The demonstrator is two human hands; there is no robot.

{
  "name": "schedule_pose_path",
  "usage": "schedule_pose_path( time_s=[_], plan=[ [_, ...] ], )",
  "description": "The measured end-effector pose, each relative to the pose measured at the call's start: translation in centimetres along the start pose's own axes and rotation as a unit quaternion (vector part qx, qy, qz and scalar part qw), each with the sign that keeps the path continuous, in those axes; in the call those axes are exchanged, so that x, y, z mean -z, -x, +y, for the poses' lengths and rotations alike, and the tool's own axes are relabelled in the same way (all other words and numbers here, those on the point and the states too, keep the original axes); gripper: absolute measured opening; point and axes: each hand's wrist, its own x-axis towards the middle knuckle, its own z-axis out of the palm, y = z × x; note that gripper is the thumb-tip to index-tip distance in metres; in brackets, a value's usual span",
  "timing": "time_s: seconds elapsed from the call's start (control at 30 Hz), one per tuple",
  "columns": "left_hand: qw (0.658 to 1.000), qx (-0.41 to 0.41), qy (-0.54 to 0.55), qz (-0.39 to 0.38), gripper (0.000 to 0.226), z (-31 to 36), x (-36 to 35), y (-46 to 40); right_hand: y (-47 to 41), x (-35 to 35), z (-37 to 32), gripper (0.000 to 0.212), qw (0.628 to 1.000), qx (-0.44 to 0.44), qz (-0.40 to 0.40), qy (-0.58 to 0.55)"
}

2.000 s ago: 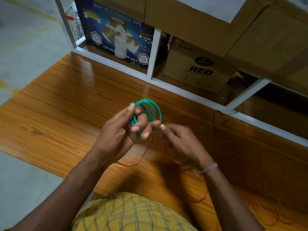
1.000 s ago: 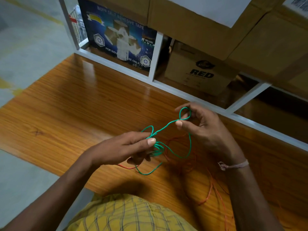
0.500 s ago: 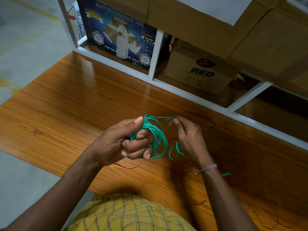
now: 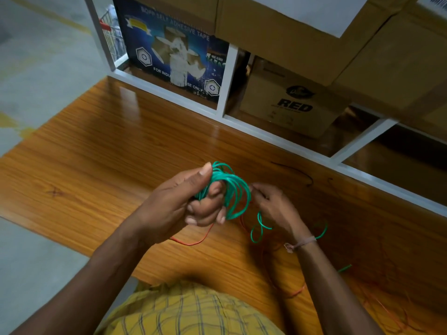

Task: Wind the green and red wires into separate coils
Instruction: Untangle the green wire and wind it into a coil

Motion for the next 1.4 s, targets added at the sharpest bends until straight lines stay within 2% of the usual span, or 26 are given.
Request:
schedule_pose_path(
  time_s=[0.13, 0.2, 0.23, 0.27, 0.33, 0.37, 0.4, 0.47, 0.5, 0.53, 0.57, 0.63, 0.7, 0.77, 0.83, 0.87, 0.93, 1.03, 1.13, 1.23, 1.4],
  plan=[
    [0.995, -0.075, -0.014, 0.067, 0.028, -0.3, -0.1, -1.0, 1.6, -1.3, 0.6, 0.021, 0.996, 0.042, -0.071, 0.032],
    [0.982, -0.118, -0.085, 0.117, 0.029, -0.4, -0.1, -1.6, 2.5, -2.1, 0.3, 0.024, 0.990, 0.065, -0.114, 0.044],
    [0.965, -0.139, -0.165, 0.150, 0.034, -0.5, 0.2, -1.9, 3.1, -2.2, -0.2, 0.020, 0.987, 0.075, -0.133, 0.046],
    [0.932, -0.155, -0.272, 0.181, 0.036, -0.6, 0.5, -2.2, 3.5, -2.2, -0.6, 0.016, 0.984, 0.092, -0.148, 0.042],
    [0.833, -0.169, -0.474, 0.231, 0.024, -1.0, 1.6, -2.7, 4.5, -2.0, -1.7, 0.016, 0.977, 0.113, -0.178, 0.018],
    [0.784, -0.155, -0.551, 0.241, 0.018, -1.4, 2.3, -2.8, 5.0, -1.6, -2.2, 0.017, 0.975, 0.113, -0.191, -0.002],
    [0.730, -0.131, -0.626, 0.240, 0.024, -1.6, 2.9, -2.8, 5.2, -1.0, -2.7, 0.015, 0.973, 0.110, -0.203, -0.026],
    [0.614, -0.116, -0.759, 0.182, 0.037, -2.0, 4.0, -2.9, 5.7, 0.6, -3.3, 0.012, 0.970, 0.100, -0.212, -0.066],
    [0.578, -0.109, -0.797, 0.140, 0.039, -2.3, 4.3, -2.8, 5.8, 1.4, -3.4, 0.013, 0.968, 0.096, -0.214, -0.085],
    [0.574, -0.083, -0.809, 0.099, 0.041, -2.2, 4.2, -2.6, 5.9, 2.3, -3.6, 0.017, 0.965, 0.089, -0.216, -0.115],
    [0.586, -0.047, -0.806, 0.069, 0.044, -2.1, 4.2, -2.3, 6.0, 3.1, -3.5, 0.022, 0.962, 0.079, -0.213, -0.154],
    [0.654, 0.040, -0.755, 0.040, 0.060, -1.8, 4.4, -1.6, 6.0, 4.4, -3.5, 0.029, 0.950, 0.053, -0.196, -0.239],
    [0.712, 0.073, -0.699, 0.012, 0.070, -1.6, 4.5, -1.1, 5.7, 5.3, -3.3, 0.030, 0.940, 0.033, -0.173, -0.292],
    [0.775, 0.082, -0.627, -0.007, 0.056, -1.2, 4.3, -0.6, 5.3, 5.5, -2.9, 0.043, 0.917, 0.008, -0.163, -0.364],
    [0.855, 0.096, -0.510, -0.007, 0.037, -1.0, 4.0, -0.3, 4.8, 5.5, -2.7, 0.073, 0.863, -0.033, -0.183, -0.470],
    [0.889, 0.097, -0.448, -0.002, 0.031, -1.0, 3.9, -0.1, 4.5, 5.5, -2.6, 0.082, 0.832, -0.046, -0.195, -0.517],
    [0.935, 0.078, -0.347, 0.003, 0.030, -1.0, 3.6, 0.0, 3.9, 5.6, -2.1, 0.081, 0.804, -0.053, -0.195, -0.559],
    [0.968, 0.031, -0.248, 0.001, 0.038, -0.8, 3.6, 0.1, 3.0, 5.2, -1.3, 0.062, 0.828, -0.046, -0.175, -0.531],
    [0.986, 0.007, -0.165, 0.029, 0.047, -1.1, 3.4, 0.0, 2.6, 4.2, -0.9, 0.027, 0.875, -0.049, -0.143, -0.461],
    [0.993, -0.002, -0.108, 0.055, 0.047, -1.7, 3.1, -0.2, 2.6, 3.2, -0.6, 0.021, 0.906, -0.041, -0.109, -0.408],
    [0.995, -0.002, -0.082, 0.064, 0.046, -2.2, 2.2, -0.3, 1.8, 1.4, 0.2, 0.012, 0.941, -0.053, -0.030, -0.334]
  ],
)
